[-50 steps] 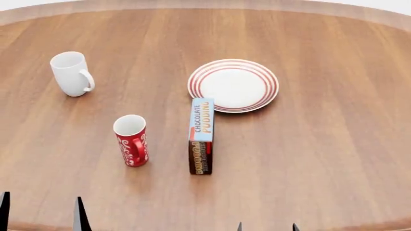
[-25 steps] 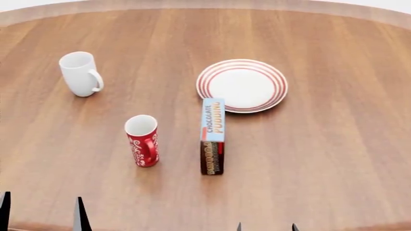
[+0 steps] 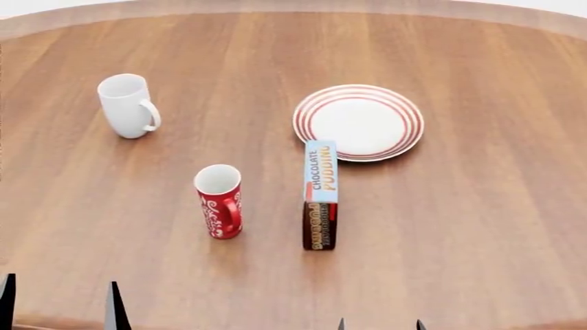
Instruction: Pick up the red mug and put it on the plate
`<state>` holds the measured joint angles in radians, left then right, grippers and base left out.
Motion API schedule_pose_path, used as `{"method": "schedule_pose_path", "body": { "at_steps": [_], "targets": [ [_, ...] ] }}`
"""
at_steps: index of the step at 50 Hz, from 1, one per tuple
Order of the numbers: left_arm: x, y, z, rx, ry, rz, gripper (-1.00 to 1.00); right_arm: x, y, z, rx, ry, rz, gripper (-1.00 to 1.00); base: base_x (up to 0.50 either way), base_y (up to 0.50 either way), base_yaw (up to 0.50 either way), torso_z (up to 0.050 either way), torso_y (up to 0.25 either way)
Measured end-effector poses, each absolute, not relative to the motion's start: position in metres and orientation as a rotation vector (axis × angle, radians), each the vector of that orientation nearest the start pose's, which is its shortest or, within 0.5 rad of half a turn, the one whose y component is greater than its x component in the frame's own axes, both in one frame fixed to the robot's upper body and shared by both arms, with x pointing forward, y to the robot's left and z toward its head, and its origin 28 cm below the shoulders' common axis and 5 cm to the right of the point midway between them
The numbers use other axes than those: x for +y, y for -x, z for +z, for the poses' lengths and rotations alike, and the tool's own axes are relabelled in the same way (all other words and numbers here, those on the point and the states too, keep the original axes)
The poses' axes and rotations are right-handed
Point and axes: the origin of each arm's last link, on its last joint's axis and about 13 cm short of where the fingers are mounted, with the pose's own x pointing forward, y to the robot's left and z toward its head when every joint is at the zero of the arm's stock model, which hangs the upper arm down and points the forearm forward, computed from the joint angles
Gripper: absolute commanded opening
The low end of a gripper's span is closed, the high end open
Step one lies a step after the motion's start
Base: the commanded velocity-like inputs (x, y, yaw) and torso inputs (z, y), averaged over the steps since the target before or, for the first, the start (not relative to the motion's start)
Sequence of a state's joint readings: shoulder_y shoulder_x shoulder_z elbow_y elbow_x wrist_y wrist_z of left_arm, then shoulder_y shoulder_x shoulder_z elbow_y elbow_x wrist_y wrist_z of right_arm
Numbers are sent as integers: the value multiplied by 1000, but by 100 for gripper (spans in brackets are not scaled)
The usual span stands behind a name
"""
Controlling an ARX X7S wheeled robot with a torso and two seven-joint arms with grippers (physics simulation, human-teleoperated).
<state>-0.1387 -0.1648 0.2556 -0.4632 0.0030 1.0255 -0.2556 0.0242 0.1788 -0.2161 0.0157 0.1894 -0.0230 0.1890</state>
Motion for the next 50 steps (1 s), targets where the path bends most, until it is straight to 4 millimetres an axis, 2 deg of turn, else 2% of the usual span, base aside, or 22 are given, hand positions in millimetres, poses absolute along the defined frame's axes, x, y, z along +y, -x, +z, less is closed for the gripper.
{"method": "schedule_pose_path", "body": {
  "at_steps": [50],
  "targets": [
    [205,-223,13,-690,-17,-53,100,-96,-212,12,8,-7,28,100,0,89,0,0,0]
  ]
}}
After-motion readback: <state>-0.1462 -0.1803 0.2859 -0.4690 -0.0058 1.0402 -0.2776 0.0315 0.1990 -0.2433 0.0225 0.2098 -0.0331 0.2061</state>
